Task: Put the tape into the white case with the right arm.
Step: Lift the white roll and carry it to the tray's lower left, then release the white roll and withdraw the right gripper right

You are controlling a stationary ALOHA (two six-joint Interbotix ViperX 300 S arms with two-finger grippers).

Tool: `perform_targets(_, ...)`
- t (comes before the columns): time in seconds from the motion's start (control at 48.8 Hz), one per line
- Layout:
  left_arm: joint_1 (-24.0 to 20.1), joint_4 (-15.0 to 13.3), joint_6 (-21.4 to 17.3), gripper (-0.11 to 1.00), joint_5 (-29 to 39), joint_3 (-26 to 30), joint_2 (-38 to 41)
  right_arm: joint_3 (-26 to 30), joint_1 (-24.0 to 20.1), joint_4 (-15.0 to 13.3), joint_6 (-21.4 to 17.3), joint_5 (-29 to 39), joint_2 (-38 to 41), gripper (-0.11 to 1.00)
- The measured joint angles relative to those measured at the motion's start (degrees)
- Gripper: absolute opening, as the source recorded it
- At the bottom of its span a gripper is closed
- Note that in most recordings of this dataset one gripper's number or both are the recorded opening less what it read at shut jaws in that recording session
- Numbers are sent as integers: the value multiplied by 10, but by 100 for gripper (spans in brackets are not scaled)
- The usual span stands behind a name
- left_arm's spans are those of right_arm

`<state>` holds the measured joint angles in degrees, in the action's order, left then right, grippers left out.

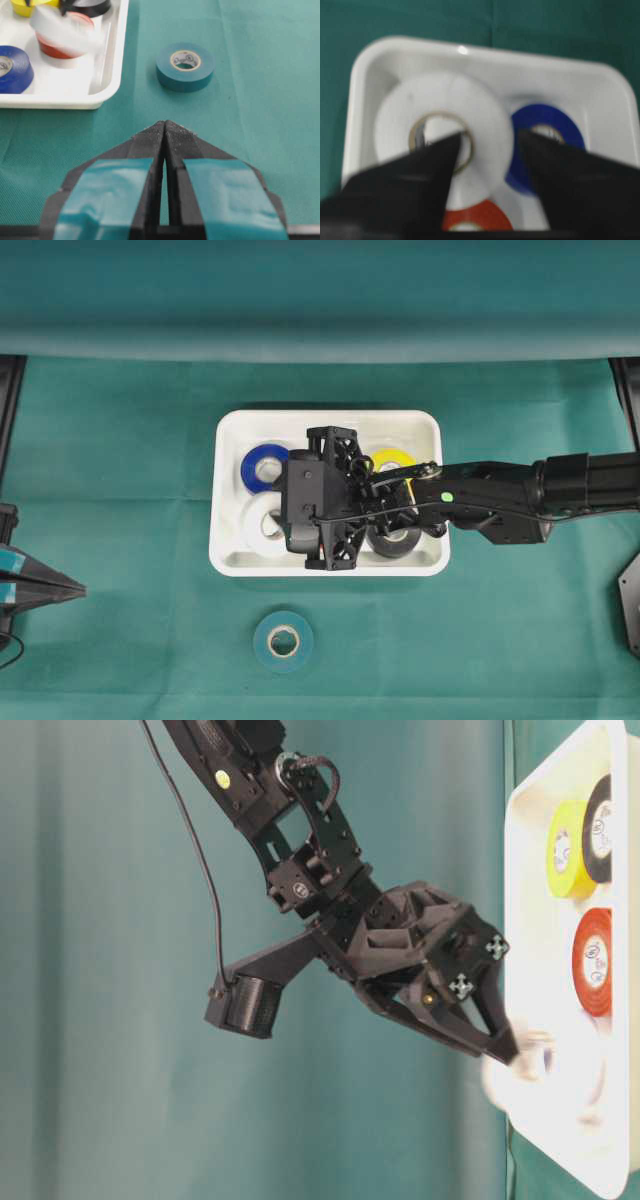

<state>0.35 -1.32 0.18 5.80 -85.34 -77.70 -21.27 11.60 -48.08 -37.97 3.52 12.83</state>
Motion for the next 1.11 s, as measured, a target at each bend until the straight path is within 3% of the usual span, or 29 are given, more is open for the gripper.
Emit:
perform_targets(0.164, -1, 1, 0, 0, -1, -1, 0, 1, -1, -1, 0, 1, 0, 79)
perform_targets(0.595, -1, 0, -1, 0, 0, 0, 0, -33, -1, -1, 0, 18, -14, 77)
perform_targets(1.107, -1, 0, -1, 0, -1, -1, 0, -229, 0, 2, -7, 33, -199, 77)
